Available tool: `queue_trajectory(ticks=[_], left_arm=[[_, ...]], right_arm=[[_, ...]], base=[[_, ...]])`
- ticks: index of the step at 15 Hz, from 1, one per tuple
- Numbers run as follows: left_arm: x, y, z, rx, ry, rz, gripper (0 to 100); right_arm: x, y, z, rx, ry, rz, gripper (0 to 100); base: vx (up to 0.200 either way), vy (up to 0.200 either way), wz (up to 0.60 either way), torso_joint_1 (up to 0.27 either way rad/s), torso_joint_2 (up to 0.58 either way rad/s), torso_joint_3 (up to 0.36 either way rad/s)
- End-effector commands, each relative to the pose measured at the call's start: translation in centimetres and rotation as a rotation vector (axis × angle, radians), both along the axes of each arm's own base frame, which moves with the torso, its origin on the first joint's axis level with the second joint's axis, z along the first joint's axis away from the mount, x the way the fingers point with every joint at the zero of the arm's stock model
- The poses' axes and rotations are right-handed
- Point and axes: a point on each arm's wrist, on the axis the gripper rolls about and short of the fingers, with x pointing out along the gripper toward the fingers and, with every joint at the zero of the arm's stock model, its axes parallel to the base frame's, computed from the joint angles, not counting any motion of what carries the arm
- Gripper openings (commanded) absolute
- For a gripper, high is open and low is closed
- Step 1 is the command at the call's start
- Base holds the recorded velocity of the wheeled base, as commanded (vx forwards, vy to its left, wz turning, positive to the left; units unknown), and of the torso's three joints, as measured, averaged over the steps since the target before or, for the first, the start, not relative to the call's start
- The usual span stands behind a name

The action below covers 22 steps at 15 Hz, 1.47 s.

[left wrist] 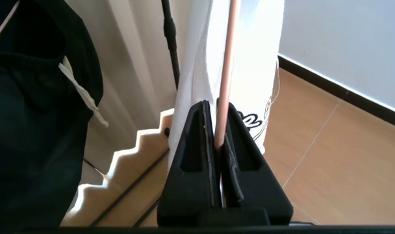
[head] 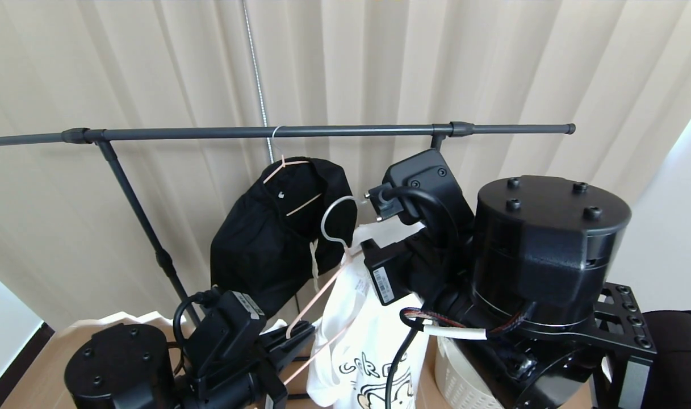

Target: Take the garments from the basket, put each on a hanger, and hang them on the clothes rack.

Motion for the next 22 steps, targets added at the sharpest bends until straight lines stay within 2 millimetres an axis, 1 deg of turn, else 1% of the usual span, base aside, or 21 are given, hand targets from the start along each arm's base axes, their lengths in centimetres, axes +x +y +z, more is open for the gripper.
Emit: queue_trajectory(ticks=[1, 4, 7, 10, 12, 16, 19, 21, 22], left_arm=[[-0.1, 0.0, -0.1, 0.002, 0.002, -0.001, 0], [-0.1, 0.1, 0.0, -0.001, -0.001, -0.001, 0], [0.0, 0.1, 0.3, -0.027, -0.028, 0.006, 0], [0.2, 0.2, 0.3, -0.032, -0.018, 0.015, 0], [0.7, 0.2, 0.0, -0.031, -0.007, 0.046, 0], [1.1, 0.0, 0.1, -0.068, -0.015, 0.071, 0], [1.5, -0.3, -0.7, -0.052, 0.012, 0.107, 0], [1.5, -0.3, -0.8, -0.05, 0.016, 0.107, 0], [1.5, -0.3, -0.8, -0.053, 0.019, 0.108, 0]], right_arm=[[0.2, -0.5, 0.5, 0.012, -0.007, -0.012, 100], [0.8, -1.0, 0.6, 0.016, -0.012, -0.045, 100], [0.8, -1.0, 0.6, 0.015, -0.011, -0.045, 100], [0.9, -0.9, 0.5, 0.012, -0.011, -0.045, 100], [0.9, -0.9, 0.6, 0.013, -0.011, -0.045, 100], [0.9, -0.9, 0.5, 0.012, -0.01, -0.044, 100], [0.8, -0.9, 0.4, 0.01, -0.009, -0.044, 100], [0.7, -1.0, 0.3, 0.005, -0.005, -0.037, 100], [0.3, -1.6, 0.3, 0.001, -0.002, -0.028, 100]], base=[[0.0, 0.0, 0.0, 0.0, 0.0, 0.0], [0.0, 0.0, 0.0, 0.0, 0.0, 0.0], [0.0, 0.0, 0.0, 0.0, 0.0, 0.0], [0.0, 0.0, 0.0, 0.0, 0.0, 0.0], [0.0, 0.0, 0.0, 0.0, 0.0, 0.0], [0.0, 0.0, 0.0, 0.0, 0.0, 0.0], [0.0, 0.0, 0.0, 0.0, 0.0, 0.0], [0.0, 0.0, 0.0, 0.0, 0.0, 0.0], [0.0, 0.0, 0.0, 0.0, 0.0, 0.0]])
